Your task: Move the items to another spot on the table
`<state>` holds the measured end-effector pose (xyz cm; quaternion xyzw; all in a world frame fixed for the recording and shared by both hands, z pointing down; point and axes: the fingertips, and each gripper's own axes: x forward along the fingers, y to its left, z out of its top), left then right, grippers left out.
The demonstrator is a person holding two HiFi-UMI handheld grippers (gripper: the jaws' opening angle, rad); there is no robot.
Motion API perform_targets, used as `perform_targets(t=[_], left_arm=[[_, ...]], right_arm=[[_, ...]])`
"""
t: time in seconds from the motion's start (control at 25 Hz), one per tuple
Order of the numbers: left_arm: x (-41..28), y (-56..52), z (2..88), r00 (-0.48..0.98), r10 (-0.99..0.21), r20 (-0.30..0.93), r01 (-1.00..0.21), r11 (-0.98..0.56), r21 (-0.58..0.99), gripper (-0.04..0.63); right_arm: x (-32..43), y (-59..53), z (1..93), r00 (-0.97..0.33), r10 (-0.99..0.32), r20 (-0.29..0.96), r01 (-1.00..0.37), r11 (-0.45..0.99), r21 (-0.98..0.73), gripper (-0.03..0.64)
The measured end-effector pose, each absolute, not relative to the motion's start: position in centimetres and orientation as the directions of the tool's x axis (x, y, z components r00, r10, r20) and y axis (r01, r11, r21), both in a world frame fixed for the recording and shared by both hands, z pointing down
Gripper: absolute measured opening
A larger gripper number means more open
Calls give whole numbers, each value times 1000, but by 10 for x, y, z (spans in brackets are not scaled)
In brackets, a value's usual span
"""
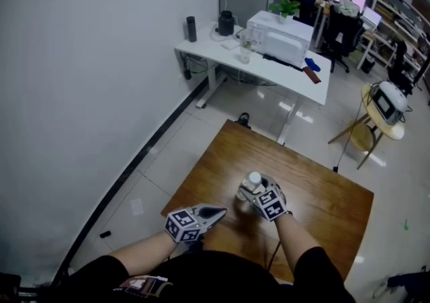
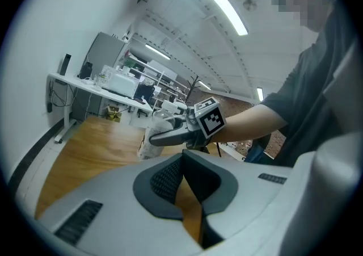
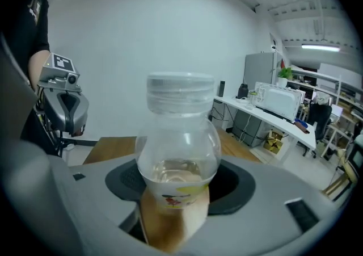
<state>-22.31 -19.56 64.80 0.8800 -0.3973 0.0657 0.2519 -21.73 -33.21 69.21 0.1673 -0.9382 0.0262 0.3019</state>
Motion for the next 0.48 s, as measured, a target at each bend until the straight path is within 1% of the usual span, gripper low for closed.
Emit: perform_targets(t=[0.24, 0.48], left_arm=[[-110, -190, 634, 687, -674, 273, -719, -572, 395, -8], [-32, -167, 625, 756, -594, 274, -653, -654, 382, -8]], right_arm=[[-109, -314, 683, -754, -283, 593, -297, 952, 76, 295], [-1, -300, 675, -729, -336, 596, -365, 928, 76, 293]])
